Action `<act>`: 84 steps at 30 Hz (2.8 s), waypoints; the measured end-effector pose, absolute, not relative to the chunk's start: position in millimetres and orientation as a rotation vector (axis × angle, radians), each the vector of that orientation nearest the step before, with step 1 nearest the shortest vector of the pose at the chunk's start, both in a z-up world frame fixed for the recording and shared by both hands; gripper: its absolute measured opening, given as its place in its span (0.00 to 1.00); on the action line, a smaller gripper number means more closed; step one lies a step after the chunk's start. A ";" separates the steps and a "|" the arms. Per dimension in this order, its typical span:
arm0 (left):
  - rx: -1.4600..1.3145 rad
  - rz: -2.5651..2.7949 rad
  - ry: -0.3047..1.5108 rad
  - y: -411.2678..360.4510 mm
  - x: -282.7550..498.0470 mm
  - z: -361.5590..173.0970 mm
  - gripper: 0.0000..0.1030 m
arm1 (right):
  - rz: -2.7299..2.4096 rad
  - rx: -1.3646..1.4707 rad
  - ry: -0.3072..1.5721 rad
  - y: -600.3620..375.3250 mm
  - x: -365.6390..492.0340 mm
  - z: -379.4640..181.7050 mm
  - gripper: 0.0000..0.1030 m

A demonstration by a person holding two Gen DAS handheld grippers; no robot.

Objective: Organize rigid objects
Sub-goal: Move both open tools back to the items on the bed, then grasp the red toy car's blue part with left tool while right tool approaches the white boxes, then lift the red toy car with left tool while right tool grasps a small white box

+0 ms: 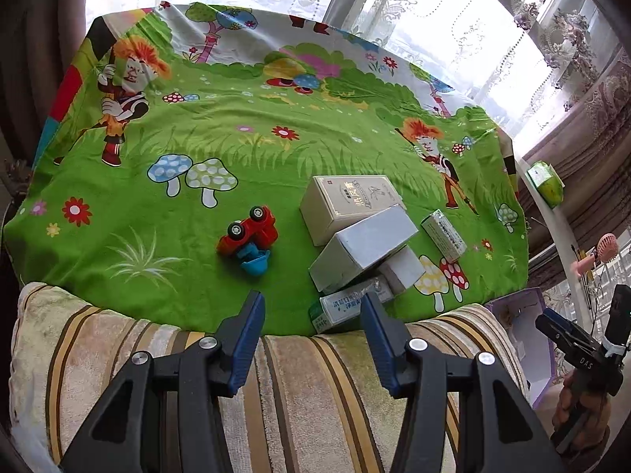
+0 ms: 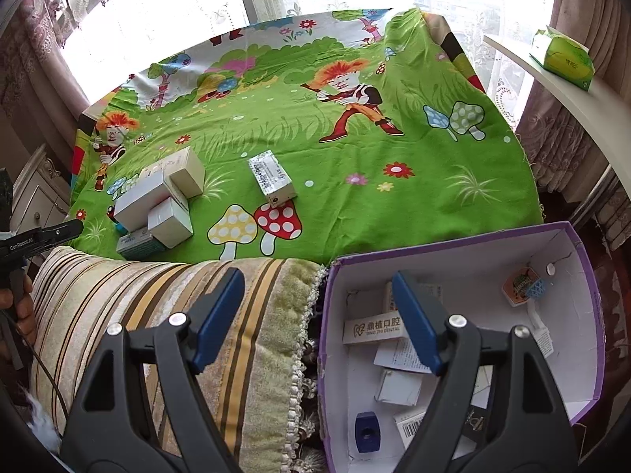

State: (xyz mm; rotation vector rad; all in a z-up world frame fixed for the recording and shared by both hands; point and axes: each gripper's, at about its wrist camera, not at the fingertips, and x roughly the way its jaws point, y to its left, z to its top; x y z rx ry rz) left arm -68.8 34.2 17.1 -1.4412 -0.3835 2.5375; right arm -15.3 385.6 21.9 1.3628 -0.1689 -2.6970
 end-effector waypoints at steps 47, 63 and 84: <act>-1.634 2.304 0.432 75.2 -143.9 -41.2 0.13 | -2.454 1.345 0.027 271.1 -32.8 4.0 0.82; -1.459 2.249 -0.515 12.2 -133.6 -10.1 0.02 | -2.413 1.360 0.043 261.6 -38.3 2.4 0.82; -1.496 2.474 -0.235 25.4 -151.7 -2.4 0.55 | -2.333 1.400 0.142 216.8 -93.6 -12.9 0.82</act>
